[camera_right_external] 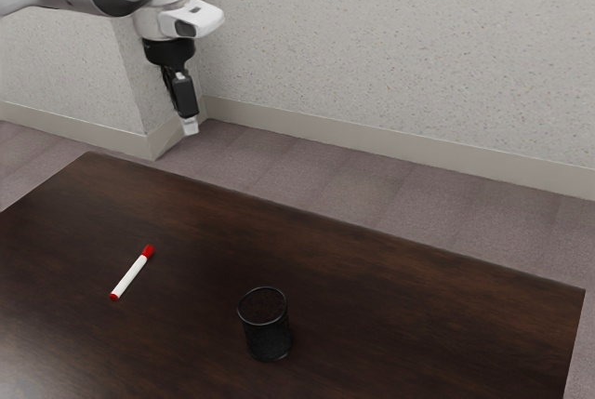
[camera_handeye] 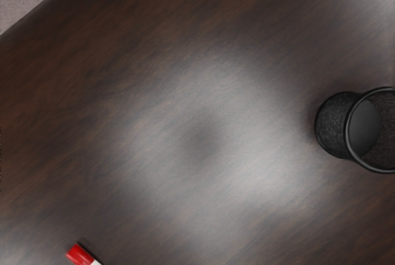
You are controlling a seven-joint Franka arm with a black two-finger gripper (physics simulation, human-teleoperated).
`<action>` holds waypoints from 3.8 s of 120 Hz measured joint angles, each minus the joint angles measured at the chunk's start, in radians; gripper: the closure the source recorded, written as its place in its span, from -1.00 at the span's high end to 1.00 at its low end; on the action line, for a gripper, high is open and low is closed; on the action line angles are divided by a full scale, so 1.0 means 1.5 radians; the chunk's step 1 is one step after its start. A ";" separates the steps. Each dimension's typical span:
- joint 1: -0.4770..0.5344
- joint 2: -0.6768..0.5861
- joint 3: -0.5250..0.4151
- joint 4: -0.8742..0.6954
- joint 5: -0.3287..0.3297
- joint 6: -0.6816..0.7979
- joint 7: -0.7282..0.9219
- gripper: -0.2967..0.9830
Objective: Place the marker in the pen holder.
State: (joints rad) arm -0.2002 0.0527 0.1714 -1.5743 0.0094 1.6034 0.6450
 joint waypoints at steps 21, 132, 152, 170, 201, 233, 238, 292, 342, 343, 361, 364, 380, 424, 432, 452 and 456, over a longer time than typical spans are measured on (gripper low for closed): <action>-0.006 0.002 0.003 0.000 -0.001 0.013 0.046 0.54; 0.169 0.126 0.058 -0.263 -0.067 0.330 -0.035 0.44; 0.178 0.164 0.072 -0.267 -0.075 0.357 -0.074 -0.01; 0.176 0.186 0.076 -0.285 -0.073 0.413 -0.099 -0.16; 0.170 0.194 0.076 -0.315 -0.081 0.452 -0.131 -0.20; 0.161 0.197 0.076 -0.335 -0.084 0.469 -0.153 -0.19; 0.161 0.200 0.076 -0.334 -0.085 0.472 -0.156 -0.19; 0.160 0.222 0.076 -0.326 -0.109 0.502 -0.180 -0.54; 0.044 0.031 0.063 -0.329 -0.076 0.452 -0.169 -0.69; 0.040 0.027 0.063 -0.329 -0.076 0.450 -0.168 -0.69; -0.021 -0.019 0.040 -0.329 -0.076 0.415 -0.154 -0.69; -0.031 -0.020 0.035 -0.329 -0.077 0.411 -0.151 -0.69; -0.103 -0.037 0.029 -0.327 -0.083 0.396 -0.139 -0.69; -0.170 -0.043 -0.028 -0.327 -0.104 0.367 -0.115 -0.69; -0.167 -0.034 -0.035 -0.327 -0.110 0.365 -0.112 -0.69; -0.160 -0.020 -0.051 -0.331 -0.124 0.361 -0.105 -0.69; -0.162 -0.017 -0.051 -0.332 -0.128 0.361 -0.103 -0.69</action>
State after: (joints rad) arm -0.4426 0.0270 0.0953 -2.0721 -0.1819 2.1443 0.4898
